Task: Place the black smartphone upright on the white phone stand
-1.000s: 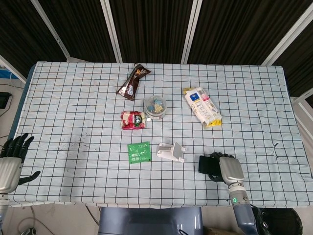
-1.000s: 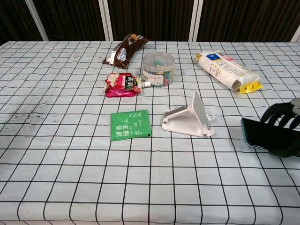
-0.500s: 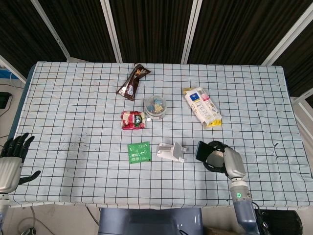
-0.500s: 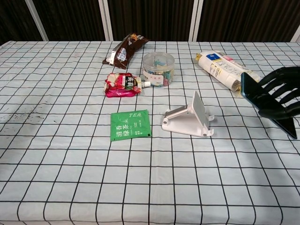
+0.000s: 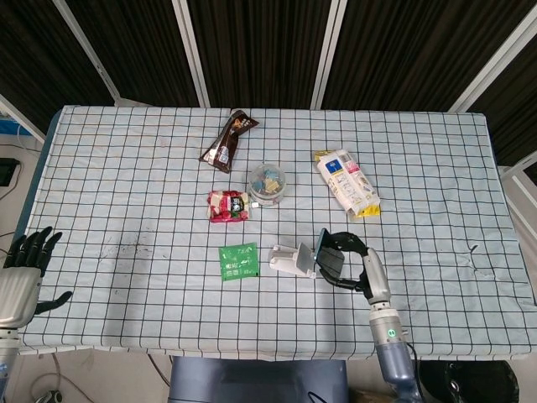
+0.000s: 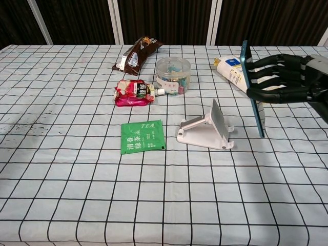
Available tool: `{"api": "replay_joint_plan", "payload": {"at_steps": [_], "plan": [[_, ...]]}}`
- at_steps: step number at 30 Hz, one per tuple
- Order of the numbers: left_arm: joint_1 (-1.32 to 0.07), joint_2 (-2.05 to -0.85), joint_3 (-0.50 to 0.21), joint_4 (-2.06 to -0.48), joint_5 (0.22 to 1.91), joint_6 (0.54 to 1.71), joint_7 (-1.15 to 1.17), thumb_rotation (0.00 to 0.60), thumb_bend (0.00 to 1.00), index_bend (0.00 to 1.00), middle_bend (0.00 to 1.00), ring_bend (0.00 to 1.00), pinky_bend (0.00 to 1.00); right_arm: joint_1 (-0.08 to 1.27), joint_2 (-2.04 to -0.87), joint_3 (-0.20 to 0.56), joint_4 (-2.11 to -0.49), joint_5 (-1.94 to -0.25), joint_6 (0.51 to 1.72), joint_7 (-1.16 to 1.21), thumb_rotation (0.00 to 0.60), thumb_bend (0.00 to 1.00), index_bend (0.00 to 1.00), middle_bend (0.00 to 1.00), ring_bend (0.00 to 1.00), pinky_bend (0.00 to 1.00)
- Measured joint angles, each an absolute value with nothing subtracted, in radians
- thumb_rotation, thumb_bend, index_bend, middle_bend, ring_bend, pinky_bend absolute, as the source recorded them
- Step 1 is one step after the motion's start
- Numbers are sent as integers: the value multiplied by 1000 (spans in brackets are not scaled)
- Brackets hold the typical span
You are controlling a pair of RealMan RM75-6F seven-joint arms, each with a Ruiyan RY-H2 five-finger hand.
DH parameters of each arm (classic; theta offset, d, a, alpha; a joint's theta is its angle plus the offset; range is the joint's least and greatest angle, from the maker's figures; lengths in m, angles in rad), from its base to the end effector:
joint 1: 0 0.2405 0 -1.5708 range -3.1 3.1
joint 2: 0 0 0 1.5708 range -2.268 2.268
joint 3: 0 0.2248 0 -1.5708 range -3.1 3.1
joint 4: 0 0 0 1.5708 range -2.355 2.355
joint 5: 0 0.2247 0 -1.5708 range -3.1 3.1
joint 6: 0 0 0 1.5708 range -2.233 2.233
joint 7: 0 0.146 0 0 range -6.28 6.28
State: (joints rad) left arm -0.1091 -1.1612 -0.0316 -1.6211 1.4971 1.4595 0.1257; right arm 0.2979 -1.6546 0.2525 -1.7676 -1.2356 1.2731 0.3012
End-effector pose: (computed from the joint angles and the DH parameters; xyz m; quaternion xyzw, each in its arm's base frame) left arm -0.2807 0.1839 0.1126 -0.6223 -0.3708 -0.3610 0.5873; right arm -0.1315 -0.2448 -0.0067 0.3524 -0.6651 0.5971 0.2773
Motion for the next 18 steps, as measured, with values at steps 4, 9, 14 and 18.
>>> {"api": "replay_joint_plan", "payload": {"at_steps": [4, 9, 14, 18], "plan": [[-111, -1161, -33, -1622, 1491, 1454, 120, 600, 0, 0, 0, 0, 0, 312, -1705, 261, -1712, -1263, 1279, 338, 600, 404, 753, 637, 445, 392], [-112, -1159, -32, -1622, 1493, 1451, 119, 600, 0, 0, 0, 0, 0, 330, -1747, 263, -1649, -1280, 1269, 389, 600, 401, 754, 629, 440, 392], [-113, -1159, -31, -1623, 1490, 1448, 118, 600, 0, 0, 0, 0, 0, 340, -1776, 267, -1608, -1283, 1257, 429, 600, 402, 754, 626, 433, 393], [-114, -1158, -32, -1624, 1486, 1445, 120, 600, 0, 0, 0, 0, 0, 348, -1797, 273, -1585, -1278, 1252, 442, 600, 402, 754, 626, 432, 392]]}}
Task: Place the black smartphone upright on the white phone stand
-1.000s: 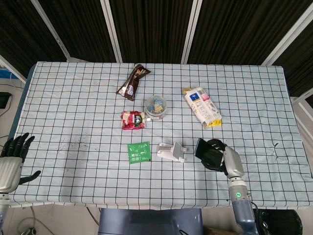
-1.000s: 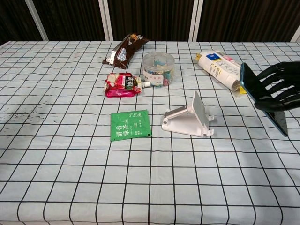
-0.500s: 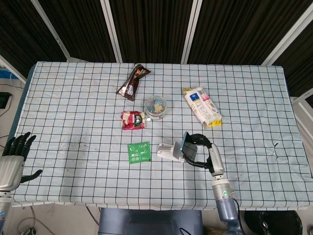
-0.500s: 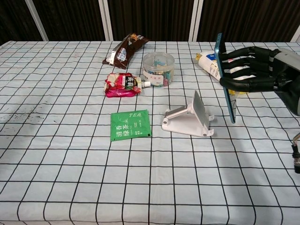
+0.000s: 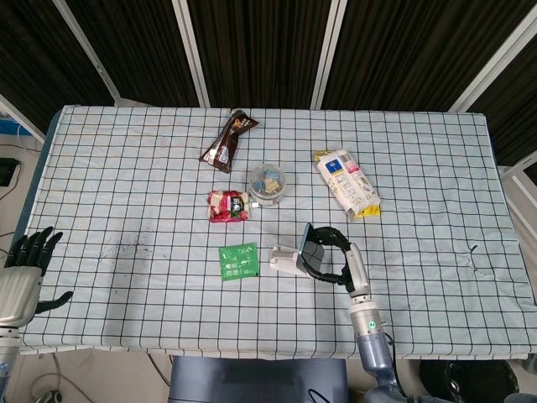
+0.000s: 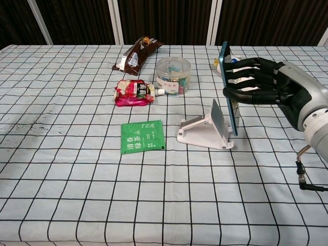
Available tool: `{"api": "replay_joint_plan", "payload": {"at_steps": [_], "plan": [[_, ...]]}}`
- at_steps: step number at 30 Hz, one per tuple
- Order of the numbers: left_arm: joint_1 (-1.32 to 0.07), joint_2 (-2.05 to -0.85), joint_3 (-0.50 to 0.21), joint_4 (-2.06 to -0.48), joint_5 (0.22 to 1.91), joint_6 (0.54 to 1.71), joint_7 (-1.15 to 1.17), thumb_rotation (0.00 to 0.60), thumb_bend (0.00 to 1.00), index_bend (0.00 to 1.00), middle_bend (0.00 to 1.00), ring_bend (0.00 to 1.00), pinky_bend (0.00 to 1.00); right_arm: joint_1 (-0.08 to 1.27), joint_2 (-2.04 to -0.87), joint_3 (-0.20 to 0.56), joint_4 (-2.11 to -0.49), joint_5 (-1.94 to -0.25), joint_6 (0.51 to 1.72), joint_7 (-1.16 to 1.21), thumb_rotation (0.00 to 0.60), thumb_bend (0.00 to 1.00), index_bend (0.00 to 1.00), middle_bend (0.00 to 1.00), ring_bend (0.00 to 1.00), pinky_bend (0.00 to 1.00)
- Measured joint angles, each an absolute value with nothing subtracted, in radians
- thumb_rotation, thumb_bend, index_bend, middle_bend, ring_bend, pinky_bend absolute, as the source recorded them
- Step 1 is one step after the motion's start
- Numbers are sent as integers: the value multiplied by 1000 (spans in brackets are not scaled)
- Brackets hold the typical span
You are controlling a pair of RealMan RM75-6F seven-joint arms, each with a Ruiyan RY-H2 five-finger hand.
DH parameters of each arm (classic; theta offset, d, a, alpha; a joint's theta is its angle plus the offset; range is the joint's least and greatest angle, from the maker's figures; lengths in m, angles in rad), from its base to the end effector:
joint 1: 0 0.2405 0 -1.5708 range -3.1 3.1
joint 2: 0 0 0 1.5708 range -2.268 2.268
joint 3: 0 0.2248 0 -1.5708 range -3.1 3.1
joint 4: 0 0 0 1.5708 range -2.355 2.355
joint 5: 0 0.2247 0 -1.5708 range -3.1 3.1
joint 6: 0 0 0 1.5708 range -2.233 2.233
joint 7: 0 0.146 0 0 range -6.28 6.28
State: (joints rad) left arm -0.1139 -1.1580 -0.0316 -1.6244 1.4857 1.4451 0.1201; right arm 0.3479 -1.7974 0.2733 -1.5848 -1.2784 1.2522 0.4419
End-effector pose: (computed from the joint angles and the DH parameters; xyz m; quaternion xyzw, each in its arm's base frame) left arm -0.2818 0.1852 0.1118 -0.6219 -0.3778 -0.3579 0.5851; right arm -0.1230 -0.2584 -0.0375 0.3296 -0.6714 0.6208 0.2350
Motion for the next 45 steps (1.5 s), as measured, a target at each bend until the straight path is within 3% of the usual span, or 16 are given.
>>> {"api": "replay_joint_plan", "payload": {"at_steps": [45], "plan": [[-122, -1148, -31, -1629, 1472, 1426, 98, 600, 0, 0, 0, 0, 0, 346, -1927, 274, -1431, -1263, 1261, 489, 600, 404, 754, 623, 430, 392]]}}
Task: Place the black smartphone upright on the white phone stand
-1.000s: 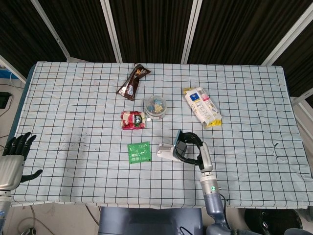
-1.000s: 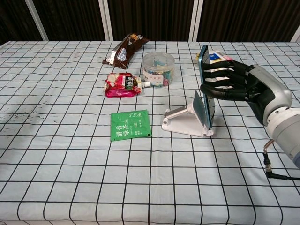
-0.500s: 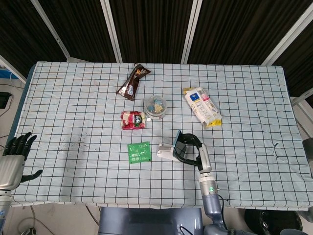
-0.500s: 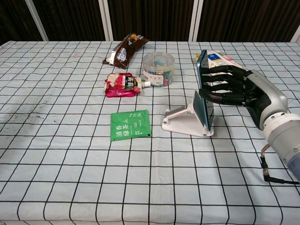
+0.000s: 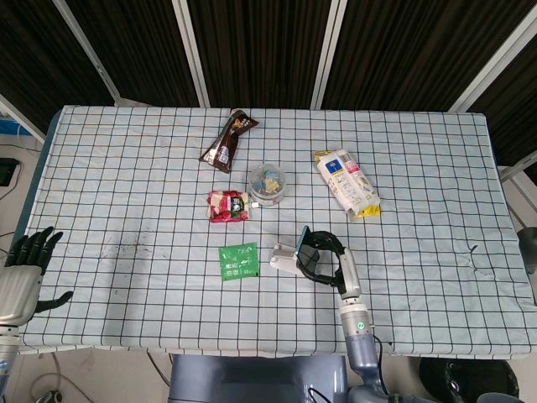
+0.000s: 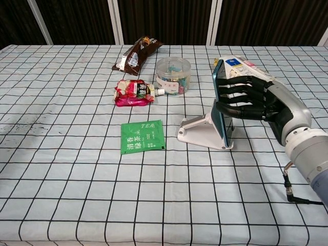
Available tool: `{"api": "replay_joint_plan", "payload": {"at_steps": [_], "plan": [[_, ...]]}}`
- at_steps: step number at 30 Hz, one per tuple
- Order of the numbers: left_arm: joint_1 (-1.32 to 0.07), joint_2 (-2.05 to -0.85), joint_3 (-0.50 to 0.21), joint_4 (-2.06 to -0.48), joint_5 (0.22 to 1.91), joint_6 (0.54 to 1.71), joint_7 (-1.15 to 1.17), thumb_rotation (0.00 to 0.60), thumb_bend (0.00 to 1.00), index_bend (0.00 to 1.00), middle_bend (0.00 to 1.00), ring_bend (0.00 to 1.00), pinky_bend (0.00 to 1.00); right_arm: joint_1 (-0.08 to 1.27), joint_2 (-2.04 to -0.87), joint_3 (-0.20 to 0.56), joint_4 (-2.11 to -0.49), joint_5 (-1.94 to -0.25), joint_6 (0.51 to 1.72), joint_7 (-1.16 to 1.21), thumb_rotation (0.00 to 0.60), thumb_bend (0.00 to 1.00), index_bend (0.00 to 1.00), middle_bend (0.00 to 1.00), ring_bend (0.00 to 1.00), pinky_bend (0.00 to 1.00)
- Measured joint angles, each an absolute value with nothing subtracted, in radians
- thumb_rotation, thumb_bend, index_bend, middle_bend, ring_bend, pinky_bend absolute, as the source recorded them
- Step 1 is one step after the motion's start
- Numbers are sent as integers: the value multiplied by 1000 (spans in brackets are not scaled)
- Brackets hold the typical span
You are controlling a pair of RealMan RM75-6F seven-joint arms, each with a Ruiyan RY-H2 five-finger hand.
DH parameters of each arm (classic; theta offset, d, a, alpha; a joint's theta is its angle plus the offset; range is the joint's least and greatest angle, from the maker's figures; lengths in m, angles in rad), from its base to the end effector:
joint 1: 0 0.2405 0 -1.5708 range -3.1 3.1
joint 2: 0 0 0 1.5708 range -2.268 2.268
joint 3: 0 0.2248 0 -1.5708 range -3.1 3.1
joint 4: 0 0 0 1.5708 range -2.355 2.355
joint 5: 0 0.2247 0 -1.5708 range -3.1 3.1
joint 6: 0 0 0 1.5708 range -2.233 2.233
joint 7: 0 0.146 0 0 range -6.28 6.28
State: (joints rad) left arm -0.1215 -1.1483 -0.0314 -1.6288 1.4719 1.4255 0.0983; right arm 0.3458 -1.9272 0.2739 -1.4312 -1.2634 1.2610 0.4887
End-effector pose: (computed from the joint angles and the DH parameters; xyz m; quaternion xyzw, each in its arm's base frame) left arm -0.2835 0.1872 0.1123 -0.6201 -0.3893 -0.3567 0.5802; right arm -0.1302 -0.2575 -0.0672 0.2994 -0.6860 0.6164 0.2447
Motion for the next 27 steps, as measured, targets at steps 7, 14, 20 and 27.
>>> {"api": "replay_joint_plan", "payload": {"at_steps": [7, 14, 20, 27], "plan": [[-122, -1148, -32, -1629, 1472, 1426, 97, 600, 0, 0, 0, 0, 0, 344, -1927, 273, -1429, -1263, 1256, 483, 600, 405, 730, 550, 342, 364], [-122, -1148, -31, -1628, 1472, 1426, 97, 600, 0, 0, 0, 0, 0, 344, -1926, 267, -1426, -1267, 1252, 474, 600, 404, 602, 442, 243, 284], [-122, -1147, -31, -1630, 1468, 1425, 99, 600, 0, 0, 0, 0, 0, 345, -1928, 265, -1425, -1265, 1244, 467, 600, 392, 548, 393, 199, 258], [-122, -1146, -30, -1631, 1469, 1425, 99, 600, 0, 0, 0, 0, 0, 344, -1929, 266, -1419, -1268, 1246, 460, 600, 370, 536, 382, 191, 258]]}}
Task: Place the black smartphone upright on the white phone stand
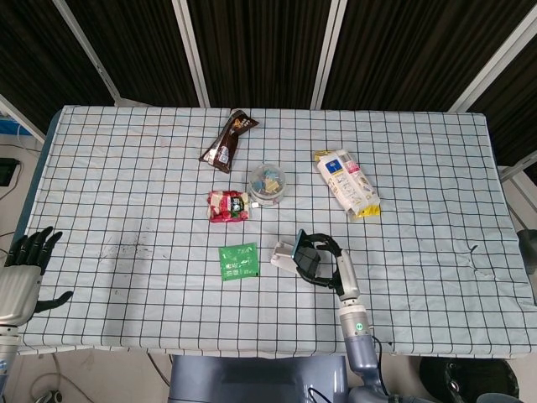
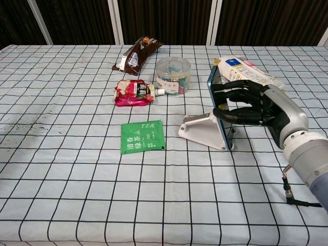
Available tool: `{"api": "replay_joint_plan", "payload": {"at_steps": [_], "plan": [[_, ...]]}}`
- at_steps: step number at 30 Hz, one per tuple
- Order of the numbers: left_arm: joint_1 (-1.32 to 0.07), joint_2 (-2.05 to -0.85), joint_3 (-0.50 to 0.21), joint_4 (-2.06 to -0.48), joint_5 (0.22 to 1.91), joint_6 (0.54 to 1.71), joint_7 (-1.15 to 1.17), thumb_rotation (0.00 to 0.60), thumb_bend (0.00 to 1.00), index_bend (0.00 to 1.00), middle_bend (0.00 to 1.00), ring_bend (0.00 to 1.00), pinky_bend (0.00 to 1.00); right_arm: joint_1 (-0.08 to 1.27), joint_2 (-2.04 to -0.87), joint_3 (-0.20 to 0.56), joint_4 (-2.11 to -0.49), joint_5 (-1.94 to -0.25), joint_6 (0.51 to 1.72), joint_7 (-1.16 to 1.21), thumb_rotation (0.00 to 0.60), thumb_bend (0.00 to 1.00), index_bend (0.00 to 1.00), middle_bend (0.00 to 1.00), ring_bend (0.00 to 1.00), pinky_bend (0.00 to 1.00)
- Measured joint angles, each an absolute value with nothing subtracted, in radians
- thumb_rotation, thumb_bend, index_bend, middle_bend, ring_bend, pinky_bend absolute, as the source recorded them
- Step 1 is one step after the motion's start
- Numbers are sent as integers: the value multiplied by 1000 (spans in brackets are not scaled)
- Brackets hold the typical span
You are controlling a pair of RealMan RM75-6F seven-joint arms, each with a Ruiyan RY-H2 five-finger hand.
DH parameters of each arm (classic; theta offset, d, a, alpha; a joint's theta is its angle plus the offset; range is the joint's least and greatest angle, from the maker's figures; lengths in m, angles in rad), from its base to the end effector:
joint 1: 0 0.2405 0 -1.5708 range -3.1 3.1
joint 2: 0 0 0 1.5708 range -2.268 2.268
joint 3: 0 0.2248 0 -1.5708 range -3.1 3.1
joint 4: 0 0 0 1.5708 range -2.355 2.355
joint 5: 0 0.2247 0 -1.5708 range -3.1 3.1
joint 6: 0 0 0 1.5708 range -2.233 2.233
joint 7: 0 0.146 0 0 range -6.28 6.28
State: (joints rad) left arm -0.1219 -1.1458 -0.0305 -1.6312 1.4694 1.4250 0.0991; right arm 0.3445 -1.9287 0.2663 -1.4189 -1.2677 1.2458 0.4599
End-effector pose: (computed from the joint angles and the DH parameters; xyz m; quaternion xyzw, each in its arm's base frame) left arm -0.2837 0.1870 0.1128 -0.6199 -0.3899 -0.3557 0.5807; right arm -0.1322 -0.2560 -0.0711 0.3178 -0.6843 0.6055 0.2533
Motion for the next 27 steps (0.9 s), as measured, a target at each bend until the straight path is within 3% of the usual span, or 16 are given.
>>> {"api": "replay_joint_plan", "payload": {"at_steps": [12, 22, 27], "plan": [[-121, -1145, -30, -1632, 1470, 1426, 97, 600, 0, 0, 0, 0, 0, 347, -1935, 277, -1412, -1261, 1248, 444, 600, 349, 510, 364, 174, 241], [-121, -1144, -29, -1633, 1471, 1427, 96, 600, 0, 0, 0, 0, 0, 346, -1937, 268, -1408, -1258, 1239, 427, 600, 174, 225, 138, 38, 188], [-121, -1144, -29, -1632, 1472, 1427, 95, 600, 0, 0, 0, 0, 0, 345, -1939, 266, -1407, -1258, 1243, 413, 600, 114, 22, 27, 0, 166]]}}
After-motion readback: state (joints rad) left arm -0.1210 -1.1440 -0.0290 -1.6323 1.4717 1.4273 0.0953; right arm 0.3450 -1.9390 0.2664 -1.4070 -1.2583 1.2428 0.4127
